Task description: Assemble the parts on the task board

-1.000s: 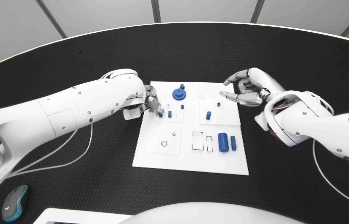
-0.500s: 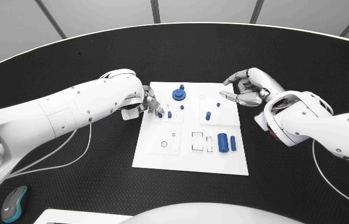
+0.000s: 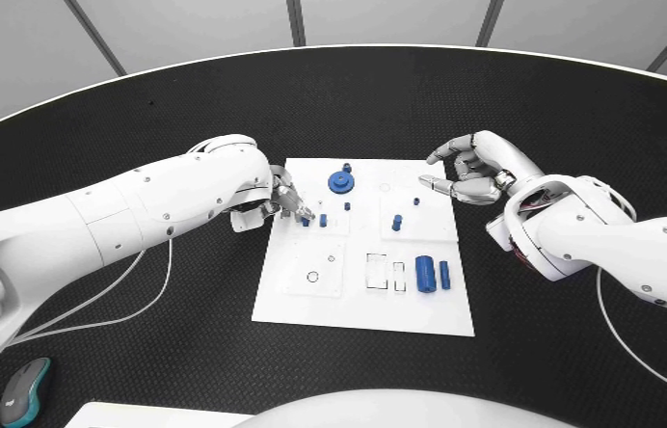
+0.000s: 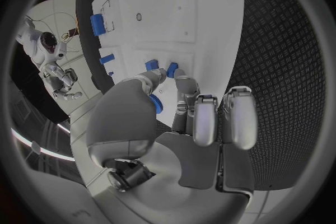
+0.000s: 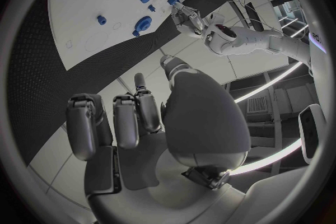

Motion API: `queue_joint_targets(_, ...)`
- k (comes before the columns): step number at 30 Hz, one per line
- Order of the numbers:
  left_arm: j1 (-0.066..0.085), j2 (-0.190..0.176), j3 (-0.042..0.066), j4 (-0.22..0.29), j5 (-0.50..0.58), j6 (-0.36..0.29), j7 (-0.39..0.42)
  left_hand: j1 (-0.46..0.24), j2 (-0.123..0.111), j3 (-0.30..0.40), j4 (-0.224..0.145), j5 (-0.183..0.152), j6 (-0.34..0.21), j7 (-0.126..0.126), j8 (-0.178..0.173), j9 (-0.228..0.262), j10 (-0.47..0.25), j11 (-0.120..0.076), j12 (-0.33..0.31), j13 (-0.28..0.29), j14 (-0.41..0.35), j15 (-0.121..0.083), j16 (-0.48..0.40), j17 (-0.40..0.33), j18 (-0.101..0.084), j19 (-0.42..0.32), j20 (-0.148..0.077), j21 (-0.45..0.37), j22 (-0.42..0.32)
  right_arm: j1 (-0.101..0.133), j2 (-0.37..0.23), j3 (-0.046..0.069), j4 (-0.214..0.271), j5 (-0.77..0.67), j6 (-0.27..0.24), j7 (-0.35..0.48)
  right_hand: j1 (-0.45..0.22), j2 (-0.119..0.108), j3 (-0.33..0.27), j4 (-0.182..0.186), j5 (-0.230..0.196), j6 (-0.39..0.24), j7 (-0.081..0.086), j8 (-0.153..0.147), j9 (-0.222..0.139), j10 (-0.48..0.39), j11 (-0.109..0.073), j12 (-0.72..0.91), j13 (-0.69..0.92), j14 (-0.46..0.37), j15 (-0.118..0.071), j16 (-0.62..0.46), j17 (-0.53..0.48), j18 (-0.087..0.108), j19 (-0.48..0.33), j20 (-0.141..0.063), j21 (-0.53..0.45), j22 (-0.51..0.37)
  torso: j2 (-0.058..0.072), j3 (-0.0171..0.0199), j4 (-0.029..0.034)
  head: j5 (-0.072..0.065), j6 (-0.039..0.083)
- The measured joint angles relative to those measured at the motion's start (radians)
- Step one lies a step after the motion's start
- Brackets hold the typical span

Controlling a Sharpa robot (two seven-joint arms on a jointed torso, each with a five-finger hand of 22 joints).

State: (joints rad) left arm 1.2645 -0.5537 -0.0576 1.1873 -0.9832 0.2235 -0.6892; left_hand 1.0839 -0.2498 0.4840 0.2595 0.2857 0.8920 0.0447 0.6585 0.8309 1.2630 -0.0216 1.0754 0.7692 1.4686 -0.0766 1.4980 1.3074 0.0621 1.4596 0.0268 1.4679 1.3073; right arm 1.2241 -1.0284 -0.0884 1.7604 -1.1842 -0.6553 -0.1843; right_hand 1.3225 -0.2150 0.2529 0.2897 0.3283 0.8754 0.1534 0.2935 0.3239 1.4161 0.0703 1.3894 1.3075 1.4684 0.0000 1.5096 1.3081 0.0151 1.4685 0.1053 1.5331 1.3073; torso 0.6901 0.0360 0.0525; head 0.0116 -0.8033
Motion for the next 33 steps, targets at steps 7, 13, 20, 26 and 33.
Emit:
queue_joint_targets(7,0.0,-0.006,0.0,0.005,0.018,-0.017,0.001,0.0,0.0,-0.037,0.029,-0.011,0.0,0.0,-0.006,0.001,0.0,0.0,0.0,0.001,0.0,0.0,0.0,0.0,0.0,0.0,0.0,0.0,0.0,0.0,-0.001,0.0,-0.001,0.0,-0.001,0.0,0.0,0.0,0.0,0.0,0.0,0.0,0.0,0.0,0.0,0.0,0.0,0.0,0.0,0.0,0.0,0.0,0.0,0.0,0.0,0.0,0.0,0.0,0.0,-0.0005,0.0001,0.001,0.001)
queue_joint_targets(13,0.0,-0.013,0.0,0.011,0.027,-0.036,0.004,-0.013,0.013,-0.08,0.032,-0.063,-0.003,0.004,-0.01,0.003,0.0,0.0,0.0,0.0,0.0,0.0,0.0,0.0,0.0,0.0,0.0,0.0,0.0,0.0,-0.001,0.0,-0.002,0.0,-0.002,0.001,0.0,0.0,0.0,0.0,0.0,0.0,0.0,0.0,-0.001,0.0,0.0,0.0,0.0,0.0,0.0,0.0,0.0,0.0,0.0,0.0,0.0,0.0,0.0,-0.0012,0.0003,0.0,0.002)
queue_joint_targets(20,0.0,-0.025,0.0,0.02,0.033,-0.061,0.012,-0.025,0.025,-0.116,0.033,-0.098,-0.009,0.009,-0.011,0.003,0.0,0.0,0.003,-0.003,0.0,0.0,0.0,0.0,0.0,0.0,0.0,0.0,0.0,0.0,-0.002,0.0,-0.003,0.0,-0.005,0.003,0.0,0.0,0.0,0.0,0.0,0.0,0.0,0.0,-0.001,0.0,0.0,0.0,0.0,0.0,0.0,0.0,0.0,0.0,0.0,0.0,0.0,0.0,0.0,-0.0012,0.0004,-0.001,0.002)
queue_joint_targets(26,0.0,-0.052,0.001,0.043,0.034,-0.106,0.037,-0.035,0.035,-0.158,0.034,-0.136,-0.007,0.007,-0.008,0.006,-0.007,0.0,0.003,-0.018,0.0,0.0,0.0,0.0,0.0,0.0,0.0,0.0,0.0,0.0,-0.003,0.0,-0.005,0.0,-0.008,0.004,0.0,0.0,0.0,0.0,0.0,0.0,0.0,0.0,-0.001,0.0,0.0,0.0,0.0,0.0,0.0,0.0,0.0,0.0,0.0,0.0,0.0,0.0,0.0,-0.0008,0.0004,-0.003,0.004)
queue_joint_targets(33,0.004,-0.09,0.001,0.084,0.097,-0.251,0.215,0.141,0.068,-0.183,0.016,-0.128,-0.122,0.063,-0.071,-0.033,-0.196,0.052,-0.139,-0.198,-0.004,0.04,-0.043,0.0,0.049,-0.19,0.033,-0.202,-0.236,0.0,-0.004,0.0,-0.012,0.0,-0.013,0.007,0.0,0.0,0.0,0.0,0.004,0.0,0.0,0.0,-0.002,0.0,0.0,0.0,0.0,0.0,0.0,-0.002,0.0,0.0,0.0,0.0,0.0,0.0,-0.003,0.0006,0.0003,-0.012,0.011)
